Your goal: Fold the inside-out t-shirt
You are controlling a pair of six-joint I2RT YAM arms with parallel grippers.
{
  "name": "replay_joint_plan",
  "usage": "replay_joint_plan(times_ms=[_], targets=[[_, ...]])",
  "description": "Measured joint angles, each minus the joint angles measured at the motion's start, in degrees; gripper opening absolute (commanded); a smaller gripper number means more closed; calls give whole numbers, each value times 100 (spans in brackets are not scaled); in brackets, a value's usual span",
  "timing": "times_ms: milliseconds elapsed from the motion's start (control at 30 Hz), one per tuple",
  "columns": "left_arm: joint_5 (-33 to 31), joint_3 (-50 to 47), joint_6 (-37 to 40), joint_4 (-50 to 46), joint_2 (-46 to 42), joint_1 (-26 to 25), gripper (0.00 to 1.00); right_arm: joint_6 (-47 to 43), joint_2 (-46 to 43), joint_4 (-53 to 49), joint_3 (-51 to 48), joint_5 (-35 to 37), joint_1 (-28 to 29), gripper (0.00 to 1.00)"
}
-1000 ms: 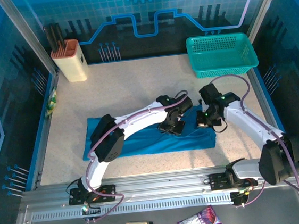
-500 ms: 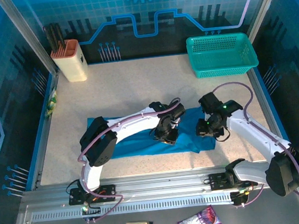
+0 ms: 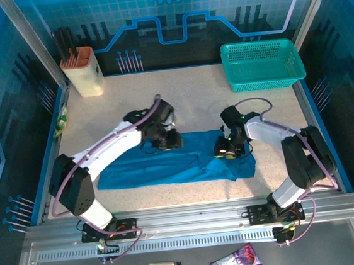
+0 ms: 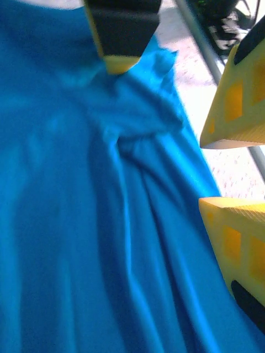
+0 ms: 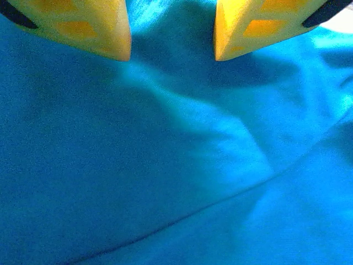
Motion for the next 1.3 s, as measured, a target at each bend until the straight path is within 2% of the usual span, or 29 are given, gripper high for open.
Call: replay_joint_plan(times_ms=[100,233,333,467,600,767,900,1067,1167,1300], targets=[[-26,-439,7,-9,-256,807,31,-142,264,20,-4,-22,-275,46],[-35,-874,122,-26,-481,1847,31,-358,195,-20,-7,83,-780,46],[-81,-1001,223,-33,-501,2371,32,-509,118,-107,-37,219,-1263,45],[-188,-1049,365,-46,-439,2594,32,-623,-13,-313,-35,435,-1576,45],[-310,-1049,459,-46,-168,2603,32,-686,-365,-632,203,507,-1388,45],[-885,-1073,492,-153,144,2673,33,-688,-570,-754,874,509,-787,45],[-1088,-1320,546,-138,190,3082,33,-673,-549,-852,1187,511,-378,45],[-977,-1631,560,11,308,3580,34,-614,-286,-935,1456,468,-24,45],[-831,-1655,566,136,413,3676,29,-575,-162,-955,1537,468,101,45],[-691,-1655,586,289,424,3674,13,-553,-133,-1001,1582,468,140,45]])
